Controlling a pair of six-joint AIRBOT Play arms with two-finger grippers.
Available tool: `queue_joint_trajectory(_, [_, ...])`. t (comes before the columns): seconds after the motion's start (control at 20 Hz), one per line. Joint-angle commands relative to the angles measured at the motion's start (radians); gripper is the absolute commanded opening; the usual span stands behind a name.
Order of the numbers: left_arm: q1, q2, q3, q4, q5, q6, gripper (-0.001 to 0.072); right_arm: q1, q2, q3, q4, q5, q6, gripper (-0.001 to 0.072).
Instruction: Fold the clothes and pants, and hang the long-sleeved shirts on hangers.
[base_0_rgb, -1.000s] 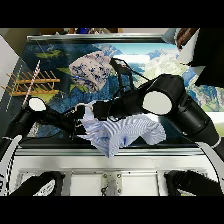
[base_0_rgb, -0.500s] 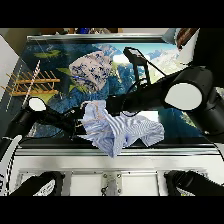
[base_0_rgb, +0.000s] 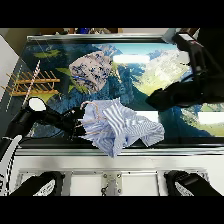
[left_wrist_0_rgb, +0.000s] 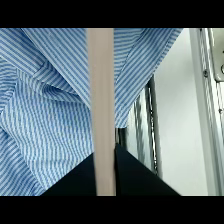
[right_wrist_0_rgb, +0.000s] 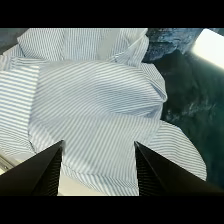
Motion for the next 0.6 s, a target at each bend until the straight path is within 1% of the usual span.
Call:
queue_joint_trajectory(0.0, [0.000, -0.001, 0.000, 0.000, -0.002, 0.000, 0.0015, -0.246, 0.089, -0.147, 0.183, 0.018, -0.193, 0.0494])
queue_joint_trajectory(0.05, [0.000, -0.001, 0.000, 0.000, -0.001, 0.000, 0.0016, -0.318, 0.099, -0.193, 0.242, 0.010, -0.221, 0.0494])
queue_joint_trajectory(0.2, [0.000, -0.001, 0.000, 0.000, -0.001, 0.000, 0.0015, -0.472, 0.098, -0.280, 0.420, -0.042, -0.230, 0.0494])
queue_joint_trajectory(0.3, [0.000, -0.001, 0.000, 0.001, 0.001, 0.000, 0.0016, -0.502, 0.089, -0.285, 0.441, -0.046, -0.230, 0.0494])
queue_joint_trajectory(0.4, [0.000, -0.001, 0.000, 0.001, -0.001, 0.000, 0.0015, -0.508, 0.084, -0.285, 0.466, -0.065, -0.204, 0.0495])
queue_joint_trajectory(0.45, [0.000, -0.001, 0.000, 0.001, -0.001, 0.000, 0.0015, -0.506, 0.084, -0.286, 0.471, -0.097, -0.309, 0.0494])
queue_joint_trajectory(0.5, [0.000, -0.001, 0.000, 0.001, -0.001, 0.000, 0.0016, -0.524, 0.084, -0.299, 0.502, -0.102, -0.490, 0.0494])
queue_joint_trajectory(0.55, [0.000, -0.001, 0.000, 0.001, -0.003, 0.000, 0.0015, -0.560, 0.084, -0.322, 0.558, -0.080, -0.583, 0.0493])
